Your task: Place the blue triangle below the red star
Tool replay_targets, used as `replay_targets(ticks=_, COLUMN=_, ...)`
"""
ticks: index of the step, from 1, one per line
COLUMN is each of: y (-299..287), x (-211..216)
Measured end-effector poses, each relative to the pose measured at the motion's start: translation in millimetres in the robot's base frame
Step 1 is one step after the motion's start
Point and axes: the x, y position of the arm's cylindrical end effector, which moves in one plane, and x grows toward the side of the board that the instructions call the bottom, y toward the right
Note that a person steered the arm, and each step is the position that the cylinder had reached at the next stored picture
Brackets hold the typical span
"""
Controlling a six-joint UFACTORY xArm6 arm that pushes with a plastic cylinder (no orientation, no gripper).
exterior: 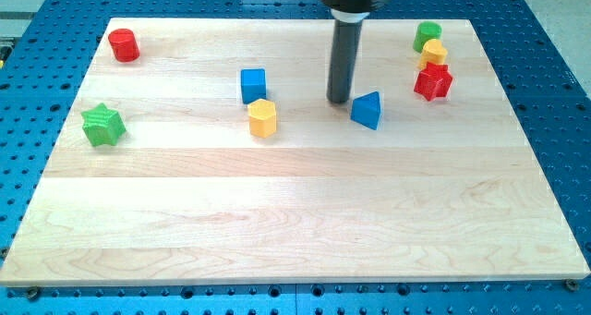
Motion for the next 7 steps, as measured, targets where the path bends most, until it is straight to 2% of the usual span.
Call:
replay_targets(ticks=1, y=21.4, x=17.8)
replay_targets(ticks=2, y=12.7, x=25.3)
replay_targets(ticks=4, y=70.9, x=35.4)
replay_targets(ticks=5, y=73.4, x=45.7)
replay_targets(ticks=6, y=85.9, x=72.4)
replay_targets(ticks=7, y=93.6, x=60.0)
